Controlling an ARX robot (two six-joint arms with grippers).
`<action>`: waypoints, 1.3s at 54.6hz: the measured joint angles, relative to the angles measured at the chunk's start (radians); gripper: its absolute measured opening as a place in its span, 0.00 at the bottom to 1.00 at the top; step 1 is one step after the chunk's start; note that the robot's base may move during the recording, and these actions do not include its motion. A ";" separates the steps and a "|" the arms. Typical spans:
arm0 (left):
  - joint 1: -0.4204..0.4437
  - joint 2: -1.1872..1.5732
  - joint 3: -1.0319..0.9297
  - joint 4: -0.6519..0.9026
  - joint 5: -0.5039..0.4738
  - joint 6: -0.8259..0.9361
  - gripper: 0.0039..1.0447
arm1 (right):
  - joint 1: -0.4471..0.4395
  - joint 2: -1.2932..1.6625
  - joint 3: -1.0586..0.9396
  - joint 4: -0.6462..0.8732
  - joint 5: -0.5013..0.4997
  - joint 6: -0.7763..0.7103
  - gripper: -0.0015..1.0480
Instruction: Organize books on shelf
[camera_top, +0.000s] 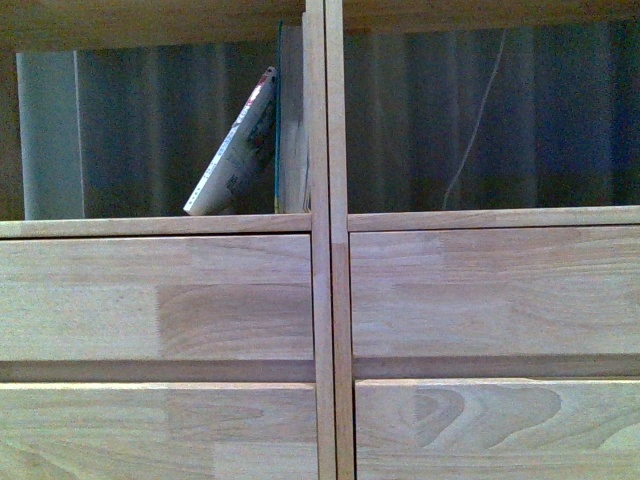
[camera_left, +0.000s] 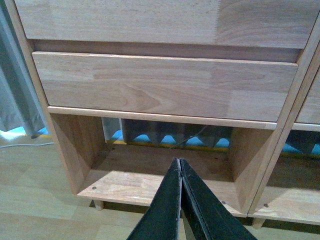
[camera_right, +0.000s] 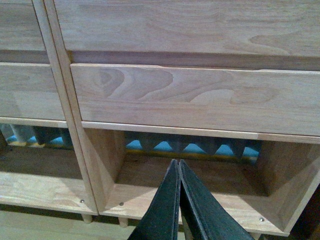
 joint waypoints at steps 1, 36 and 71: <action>0.000 0.000 0.000 0.000 0.000 0.000 0.02 | 0.000 0.000 0.000 0.000 0.000 0.000 0.03; 0.000 0.000 0.000 0.000 0.000 0.000 0.93 | 0.000 0.000 0.000 0.000 0.000 -0.001 0.93; 0.000 0.000 0.000 0.000 0.000 0.000 0.93 | 0.000 0.000 0.000 0.000 0.000 -0.001 0.93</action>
